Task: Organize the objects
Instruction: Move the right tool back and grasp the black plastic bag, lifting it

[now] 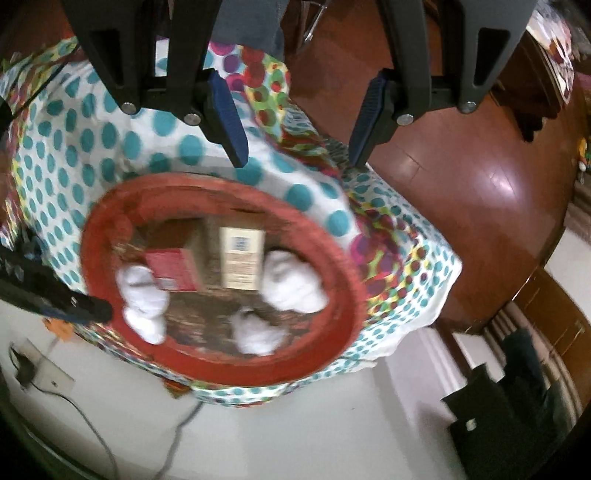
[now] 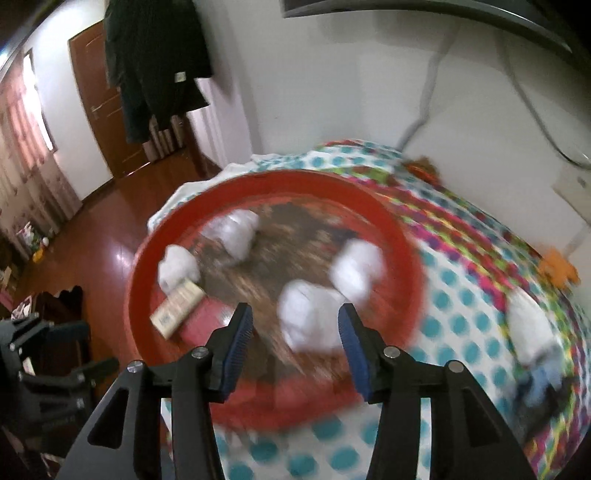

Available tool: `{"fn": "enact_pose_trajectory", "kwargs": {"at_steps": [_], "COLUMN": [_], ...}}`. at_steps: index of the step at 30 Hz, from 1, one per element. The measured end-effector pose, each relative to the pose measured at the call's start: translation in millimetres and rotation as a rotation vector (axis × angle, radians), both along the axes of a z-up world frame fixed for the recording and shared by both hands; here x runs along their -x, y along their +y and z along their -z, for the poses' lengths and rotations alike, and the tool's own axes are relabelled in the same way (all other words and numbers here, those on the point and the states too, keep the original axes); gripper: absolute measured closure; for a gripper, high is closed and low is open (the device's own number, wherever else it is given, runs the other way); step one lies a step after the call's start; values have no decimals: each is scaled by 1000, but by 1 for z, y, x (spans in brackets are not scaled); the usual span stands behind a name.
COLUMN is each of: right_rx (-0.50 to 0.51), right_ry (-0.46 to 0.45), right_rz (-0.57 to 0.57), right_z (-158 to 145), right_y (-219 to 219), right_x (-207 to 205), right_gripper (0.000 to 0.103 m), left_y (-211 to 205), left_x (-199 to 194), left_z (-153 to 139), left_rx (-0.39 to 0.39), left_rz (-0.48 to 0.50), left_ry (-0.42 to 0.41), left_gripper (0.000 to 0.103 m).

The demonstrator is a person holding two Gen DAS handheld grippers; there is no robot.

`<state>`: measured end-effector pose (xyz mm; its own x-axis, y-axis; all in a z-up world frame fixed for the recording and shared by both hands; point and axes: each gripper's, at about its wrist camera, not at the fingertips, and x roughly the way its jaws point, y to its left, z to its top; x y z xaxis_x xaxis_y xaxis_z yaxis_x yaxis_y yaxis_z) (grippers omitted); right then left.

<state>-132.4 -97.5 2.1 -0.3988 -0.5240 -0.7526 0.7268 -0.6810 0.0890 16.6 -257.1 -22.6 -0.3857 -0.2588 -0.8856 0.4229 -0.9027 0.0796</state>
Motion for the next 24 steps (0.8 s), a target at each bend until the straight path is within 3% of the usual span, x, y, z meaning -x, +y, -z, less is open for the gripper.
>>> {"fn": "enact_pose_trajectory", "kwargs": {"at_steps": [15, 24], "right_rx": [18, 200], "right_ry": [-57, -216], "right_rz": [395, 572], "right_z": [33, 53], "right_y": [222, 271], "right_x": [28, 62], "right_gripper": [55, 54], "left_y": [114, 148], "left_x": [28, 40], "left_z": [-12, 0], "left_rx": [25, 17], "left_rz": [238, 307], "left_ry": [-7, -45], "left_gripper": [45, 45]}}
